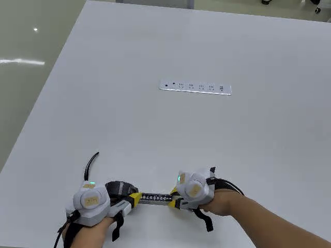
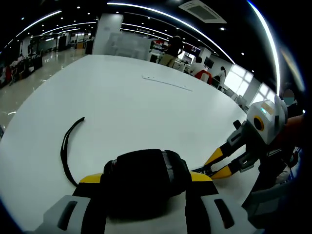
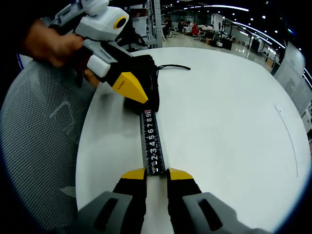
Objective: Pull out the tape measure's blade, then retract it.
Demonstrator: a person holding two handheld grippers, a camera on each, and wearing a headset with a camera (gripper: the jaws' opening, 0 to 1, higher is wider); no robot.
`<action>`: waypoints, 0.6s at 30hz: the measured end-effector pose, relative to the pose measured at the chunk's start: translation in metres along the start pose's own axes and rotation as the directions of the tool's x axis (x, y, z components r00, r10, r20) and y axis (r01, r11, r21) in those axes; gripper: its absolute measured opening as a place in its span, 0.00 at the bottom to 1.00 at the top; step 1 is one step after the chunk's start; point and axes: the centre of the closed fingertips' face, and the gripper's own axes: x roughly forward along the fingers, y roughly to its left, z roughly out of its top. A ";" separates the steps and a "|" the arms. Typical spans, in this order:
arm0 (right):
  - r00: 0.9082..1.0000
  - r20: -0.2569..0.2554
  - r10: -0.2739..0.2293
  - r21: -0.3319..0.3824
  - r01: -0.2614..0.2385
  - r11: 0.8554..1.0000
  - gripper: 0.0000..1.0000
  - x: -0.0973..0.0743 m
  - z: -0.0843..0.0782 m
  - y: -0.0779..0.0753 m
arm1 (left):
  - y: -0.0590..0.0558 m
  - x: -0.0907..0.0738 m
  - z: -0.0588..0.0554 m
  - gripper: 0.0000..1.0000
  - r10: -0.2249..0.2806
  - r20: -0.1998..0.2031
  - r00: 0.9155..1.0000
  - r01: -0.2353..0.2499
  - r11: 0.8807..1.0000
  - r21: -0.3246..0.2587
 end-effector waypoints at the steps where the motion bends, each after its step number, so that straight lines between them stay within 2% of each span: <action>1: 1.000 0.002 -0.001 -0.001 0.001 1.000 0.14 0.000 0.001 0.000 | 0.000 0.000 0.000 0.62 0.000 0.001 1.000 0.000 1.000 -0.002; 7: 1.000 0.023 -0.010 0.007 0.010 1.000 0.14 0.006 0.008 0.003 | 0.000 0.000 0.000 0.62 -0.004 0.003 1.000 0.004 1.000 -0.008; 14: 1.000 0.024 -0.019 -0.007 0.019 1.000 0.14 0.011 0.017 0.004 | 0.001 0.000 0.000 0.62 -0.004 -0.002 1.000 0.004 1.000 -0.010; 18: 0.999 0.037 -0.019 0.027 0.018 0.999 0.14 0.014 0.022 0.003 | 0.001 0.000 0.000 0.62 0.000 -0.002 1.000 0.000 1.000 -0.012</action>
